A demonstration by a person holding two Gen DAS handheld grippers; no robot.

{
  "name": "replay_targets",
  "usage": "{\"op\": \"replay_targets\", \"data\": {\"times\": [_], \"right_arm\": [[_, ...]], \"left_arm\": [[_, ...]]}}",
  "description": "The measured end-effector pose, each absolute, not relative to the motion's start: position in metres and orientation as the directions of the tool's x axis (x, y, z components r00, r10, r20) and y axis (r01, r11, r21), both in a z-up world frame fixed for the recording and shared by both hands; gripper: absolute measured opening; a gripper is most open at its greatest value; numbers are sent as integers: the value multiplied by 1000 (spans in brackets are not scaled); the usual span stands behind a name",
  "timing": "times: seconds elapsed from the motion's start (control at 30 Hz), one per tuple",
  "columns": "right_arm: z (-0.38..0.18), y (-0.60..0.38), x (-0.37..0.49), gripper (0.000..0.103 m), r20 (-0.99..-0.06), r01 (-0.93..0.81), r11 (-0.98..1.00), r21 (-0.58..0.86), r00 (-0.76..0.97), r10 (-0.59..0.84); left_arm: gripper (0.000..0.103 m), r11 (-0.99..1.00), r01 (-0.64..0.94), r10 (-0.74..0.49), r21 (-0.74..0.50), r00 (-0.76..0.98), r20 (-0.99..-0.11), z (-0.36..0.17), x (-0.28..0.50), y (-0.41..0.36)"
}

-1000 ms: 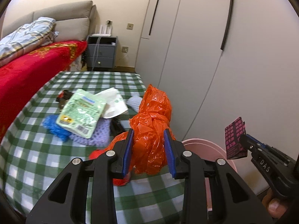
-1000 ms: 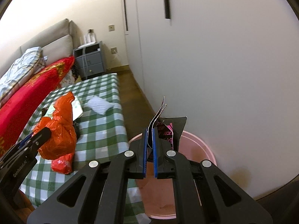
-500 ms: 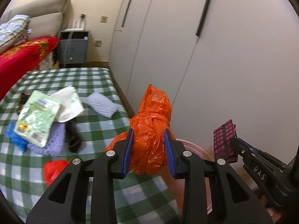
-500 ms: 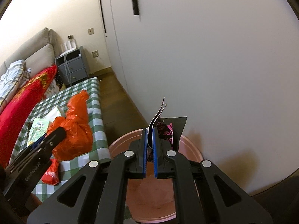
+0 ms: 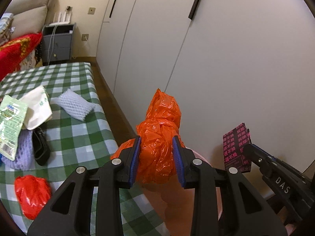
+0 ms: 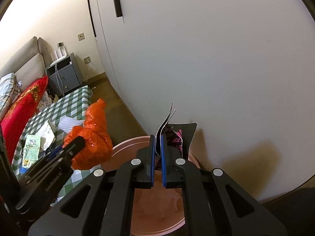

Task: Collect trash
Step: 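Carry both items over the pink bucket and open both tools to drop them, then move both tools back over the table toward the remaining trash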

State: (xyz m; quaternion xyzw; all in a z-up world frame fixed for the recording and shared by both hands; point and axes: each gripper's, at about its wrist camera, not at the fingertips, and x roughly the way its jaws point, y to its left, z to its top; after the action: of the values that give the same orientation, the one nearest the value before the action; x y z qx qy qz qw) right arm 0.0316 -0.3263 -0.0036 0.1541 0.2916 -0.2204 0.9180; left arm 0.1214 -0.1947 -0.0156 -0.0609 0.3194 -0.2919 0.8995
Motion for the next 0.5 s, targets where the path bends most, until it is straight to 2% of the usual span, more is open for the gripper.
{"op": "replay_targets", "data": {"times": [0.07,0.1,0.13,0.17,0.2,0.23,0.33,0.5], "right_arm": [[-5,-328,34,9,-612,495,854,161,729,-307],[-7,-328,34,9,-621,496,853,162,723,-302],[-9,-329,35,16,-629,499,852,159,717,-302],[-11,-329,35,23,-635,512,845,154,706,-312],[-11,-330,35,37,-635,525,837,152,701,-325],[-11,-332,34,45,-632,532,832,154,700,-331],[-10,-334,30,46,-628,540,827,160,702,-337],[-8,-325,31,46,-618,515,843,156,716,-323]], "left_arm": [[34,816,500,-570,-291,612,-547,-17,121,-201],[39,816,500,-570,-290,610,-551,-18,122,-202],[42,816,496,-570,-295,607,-554,-20,124,-202],[51,816,490,-571,-306,603,-557,-21,125,-200],[56,817,480,-571,-319,602,-558,-22,127,-199],[56,819,461,-572,-342,602,-557,-23,129,-194],[56,823,422,-569,-381,604,-558,-25,133,-183],[56,833,405,-553,-377,623,-554,-21,132,-172]]}}
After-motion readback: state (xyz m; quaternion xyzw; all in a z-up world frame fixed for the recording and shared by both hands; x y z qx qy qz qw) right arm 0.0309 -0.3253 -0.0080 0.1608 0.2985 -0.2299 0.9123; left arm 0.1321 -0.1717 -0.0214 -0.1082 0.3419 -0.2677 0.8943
